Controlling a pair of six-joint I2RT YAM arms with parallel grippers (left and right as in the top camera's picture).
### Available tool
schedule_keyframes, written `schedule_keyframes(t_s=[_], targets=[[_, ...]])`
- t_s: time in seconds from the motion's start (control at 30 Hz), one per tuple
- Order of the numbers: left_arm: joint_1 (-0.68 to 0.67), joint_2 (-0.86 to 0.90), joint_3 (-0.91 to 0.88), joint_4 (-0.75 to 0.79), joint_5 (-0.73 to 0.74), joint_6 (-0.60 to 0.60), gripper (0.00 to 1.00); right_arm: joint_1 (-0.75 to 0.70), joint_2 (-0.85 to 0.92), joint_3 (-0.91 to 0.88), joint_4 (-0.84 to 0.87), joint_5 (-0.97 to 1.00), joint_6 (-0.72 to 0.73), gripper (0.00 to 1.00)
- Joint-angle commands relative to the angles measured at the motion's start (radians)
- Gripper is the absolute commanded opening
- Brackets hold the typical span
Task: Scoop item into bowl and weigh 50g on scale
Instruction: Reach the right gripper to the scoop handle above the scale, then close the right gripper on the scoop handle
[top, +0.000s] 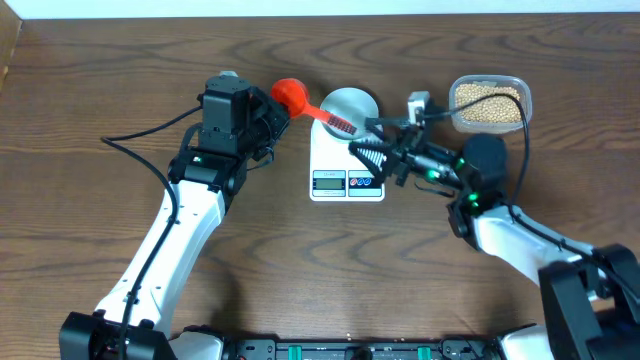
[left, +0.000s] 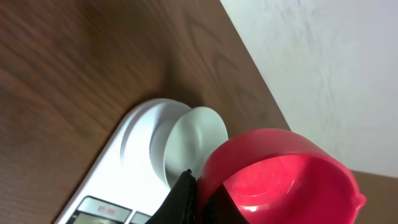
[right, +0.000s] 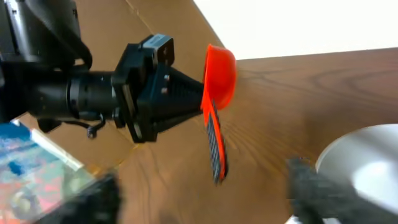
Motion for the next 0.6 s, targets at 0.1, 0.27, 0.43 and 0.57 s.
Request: schedule_keyframes(t_s=[0.1, 0.27, 0.43, 0.57], targets=[[-0.004, -0.018, 0.027, -0.002, 0.068, 0.006, 0.07, 0.029, 0.042, 0.061, 0.001, -0.006, -0.001, 0.59], [-0.031, -0.018, 0.027, -0.001, 0.068, 0.006, 0.08, 0.042, 0.044, 0.061, 0.001, 0.001, -0.001, 0.55], [-0.06, -0.018, 0.027, -0.001, 0.067, 0.006, 0.07, 0.043, 0.045, 0.061, 0.0, 0.01, -0.001, 0.44], [-0.074, -0.018, 0.027, -0.001, 0.067, 0.006, 0.07, 0.043, 0.045, 0.061, 0.0, 0.01, -0.001, 0.37]])
